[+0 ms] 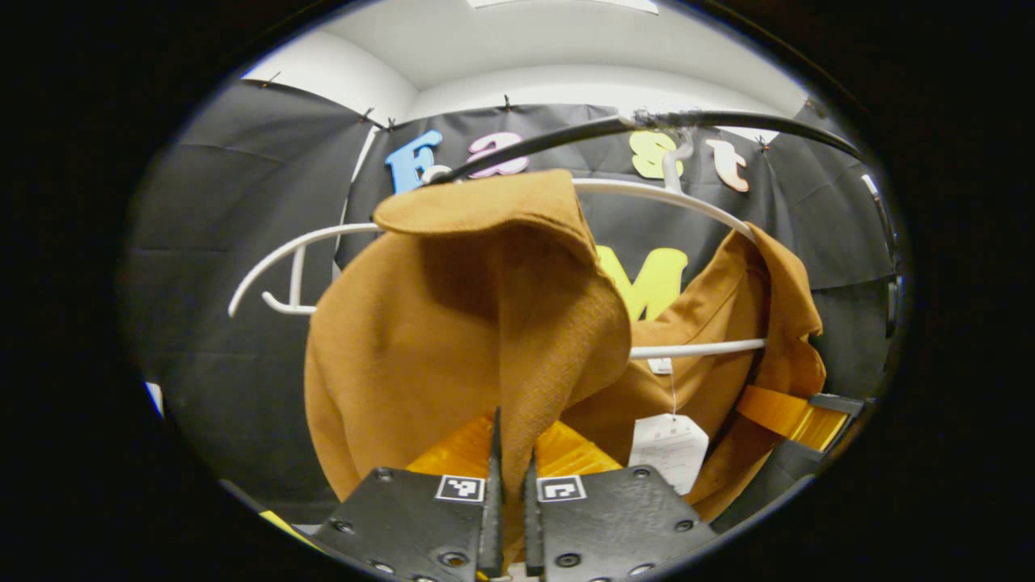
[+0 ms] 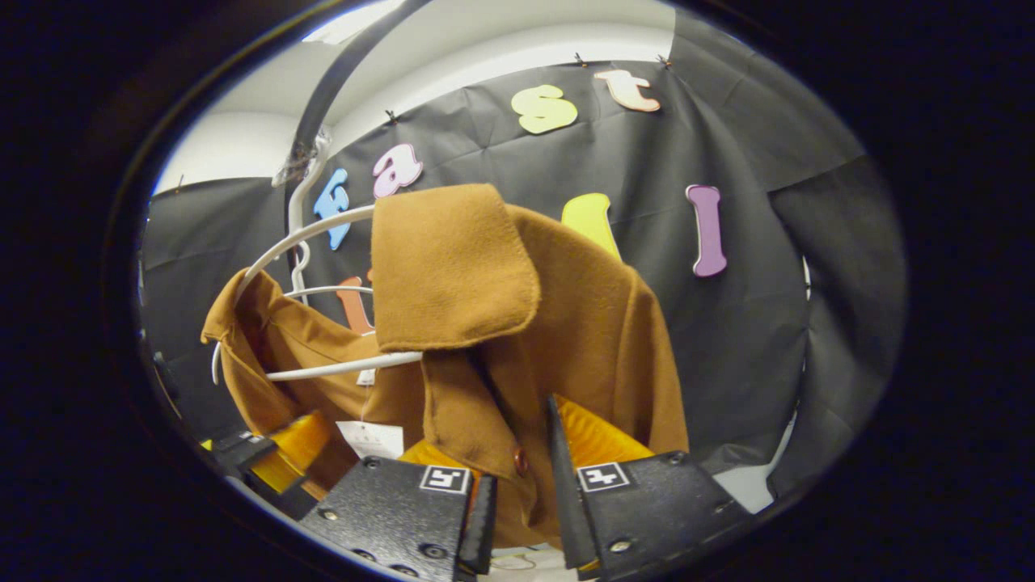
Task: Grasp the clothes on the hanger with both hands and then place them into the laundry hamper below.
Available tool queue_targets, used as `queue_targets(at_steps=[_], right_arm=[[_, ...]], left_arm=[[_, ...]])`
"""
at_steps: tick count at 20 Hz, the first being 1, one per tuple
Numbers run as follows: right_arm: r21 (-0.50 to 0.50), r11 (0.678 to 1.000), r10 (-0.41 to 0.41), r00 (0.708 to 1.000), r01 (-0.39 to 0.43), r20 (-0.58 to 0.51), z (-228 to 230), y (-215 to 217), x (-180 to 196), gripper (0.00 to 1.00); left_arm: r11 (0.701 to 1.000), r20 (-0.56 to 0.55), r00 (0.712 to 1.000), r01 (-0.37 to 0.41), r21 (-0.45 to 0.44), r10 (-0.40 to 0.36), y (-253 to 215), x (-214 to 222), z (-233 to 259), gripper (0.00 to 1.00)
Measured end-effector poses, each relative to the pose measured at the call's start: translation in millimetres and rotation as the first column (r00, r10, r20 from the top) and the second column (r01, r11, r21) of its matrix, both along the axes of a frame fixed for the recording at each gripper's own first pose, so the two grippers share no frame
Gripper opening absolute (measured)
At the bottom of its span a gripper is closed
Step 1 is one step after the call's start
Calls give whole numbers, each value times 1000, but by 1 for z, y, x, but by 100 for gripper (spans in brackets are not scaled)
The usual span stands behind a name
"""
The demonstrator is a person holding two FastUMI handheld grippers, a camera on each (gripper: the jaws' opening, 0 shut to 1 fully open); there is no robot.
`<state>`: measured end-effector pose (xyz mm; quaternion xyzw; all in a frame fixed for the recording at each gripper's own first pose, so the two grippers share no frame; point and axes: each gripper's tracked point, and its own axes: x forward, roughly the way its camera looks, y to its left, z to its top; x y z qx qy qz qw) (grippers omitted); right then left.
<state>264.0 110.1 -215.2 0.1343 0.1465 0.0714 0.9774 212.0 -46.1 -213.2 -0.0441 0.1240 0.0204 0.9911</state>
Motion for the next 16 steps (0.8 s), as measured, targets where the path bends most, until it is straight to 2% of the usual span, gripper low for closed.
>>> queue_targets(at_steps=[1,2,5,6,7,8,10,11,16], right_arm=[[-17,1000,-15,1000,15,13,3,-7,-2,24],[-34,999,-32,999,33,27,5,-14,-6,27],[-63,995,-75,995,79,69,19,-31,-20,20],[-72,994,-81,994,87,78,19,-34,-25,18],[-81,992,-91,992,99,90,23,-38,-28,16],[-90,990,-100,990,109,102,27,-44,-30,16],[-107,985,-121,984,135,128,37,-52,-38,13],[-116,983,-129,982,145,137,42,-55,-41,10],[-152,970,-162,970,190,179,64,-70,-50,8]], left_arm=[[1000,-2,1000,10,-8,-10,0,-4,4,16],[1000,-6,1000,10,-7,-10,1,-6,5,5],[1000,-6,1000,3,1,-3,6,-19,12,6],[1000,-3,1000,14,-2,-14,5,-24,16,14],[1000,-14,1000,24,-12,-24,4,-26,15,14],[999,-16,1000,27,-23,-27,2,-29,16,2],[1000,-14,1000,14,-27,-15,1,-41,24,2],[1000,-11,1000,5,-23,-6,2,-48,29,7],[998,21,999,-46,-42,47,29,-59,59,7]])
